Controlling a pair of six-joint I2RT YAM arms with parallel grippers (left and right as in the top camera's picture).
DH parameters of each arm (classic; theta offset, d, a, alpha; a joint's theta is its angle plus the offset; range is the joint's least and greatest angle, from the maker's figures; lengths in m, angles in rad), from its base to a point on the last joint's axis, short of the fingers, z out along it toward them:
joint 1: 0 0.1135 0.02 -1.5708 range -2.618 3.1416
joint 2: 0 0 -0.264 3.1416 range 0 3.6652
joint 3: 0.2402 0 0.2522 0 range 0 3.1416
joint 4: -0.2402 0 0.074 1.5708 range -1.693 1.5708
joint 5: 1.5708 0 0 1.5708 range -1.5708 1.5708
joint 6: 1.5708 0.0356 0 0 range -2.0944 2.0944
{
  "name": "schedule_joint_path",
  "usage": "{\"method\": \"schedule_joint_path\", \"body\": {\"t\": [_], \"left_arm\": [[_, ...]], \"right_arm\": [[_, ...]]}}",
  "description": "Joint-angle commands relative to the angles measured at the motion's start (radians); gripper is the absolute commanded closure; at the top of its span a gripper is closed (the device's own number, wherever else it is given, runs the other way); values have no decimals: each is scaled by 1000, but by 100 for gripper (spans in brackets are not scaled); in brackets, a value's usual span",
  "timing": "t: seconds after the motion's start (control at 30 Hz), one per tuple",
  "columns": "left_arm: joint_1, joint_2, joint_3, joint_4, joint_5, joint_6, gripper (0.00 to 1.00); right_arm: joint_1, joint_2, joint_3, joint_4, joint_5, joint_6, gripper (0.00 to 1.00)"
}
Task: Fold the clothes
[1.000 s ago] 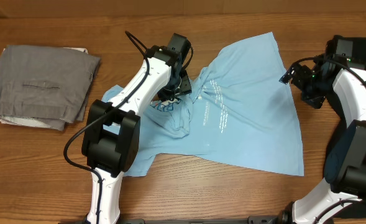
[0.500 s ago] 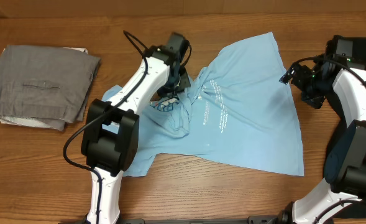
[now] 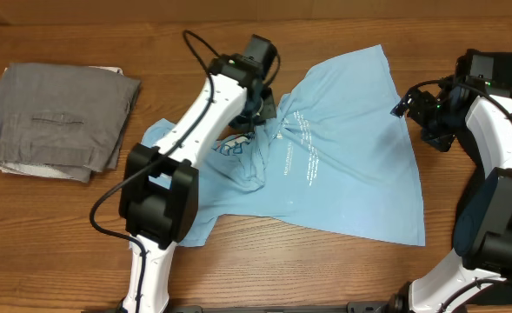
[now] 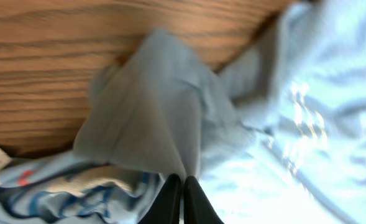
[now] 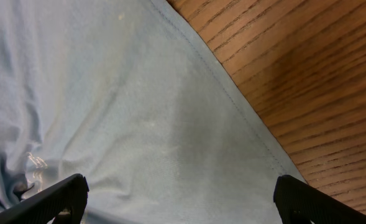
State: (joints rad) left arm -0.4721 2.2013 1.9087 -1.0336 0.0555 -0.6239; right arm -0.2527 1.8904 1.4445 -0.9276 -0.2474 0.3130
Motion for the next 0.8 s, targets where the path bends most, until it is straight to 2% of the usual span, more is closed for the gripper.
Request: {"method": "schedule_joint_path", "body": {"t": [0.0, 0.23, 0.4, 0.5, 0.6, 0.63, 0.7, 0.73, 0.77], "left_arm": [[-66, -2, 18, -7, -28, 79, 96], [-192, -2, 14, -39, -158, 158, 94], [-256, -2, -20, -11, -223, 184, 85], [-275, 3, -41, 21, -222, 183, 73], [-279, 4, -56, 52, -216, 184, 66], [-280, 4, -56, 51, -219, 187, 67], [-278, 2, -52, 38, -261, 209, 81], [-274, -3, -42, 10, -327, 190, 88], [-264, -11, -23, -34, -414, 133, 91]], "right_arm": [[1, -8, 15, 4, -1, -6, 0], [1, -8, 15, 4, -1, -6, 0], [1, -8, 15, 4, -1, -6, 0], [1, -8, 15, 4, -1, -6, 0], [1, -8, 15, 4, -1, -6, 0], [1, -8, 15, 4, -1, -6, 0], [1, -8, 15, 4, -1, -6, 0], [1, -8, 15, 4, -1, -6, 0], [1, -8, 15, 4, -1, -6, 0]]}}
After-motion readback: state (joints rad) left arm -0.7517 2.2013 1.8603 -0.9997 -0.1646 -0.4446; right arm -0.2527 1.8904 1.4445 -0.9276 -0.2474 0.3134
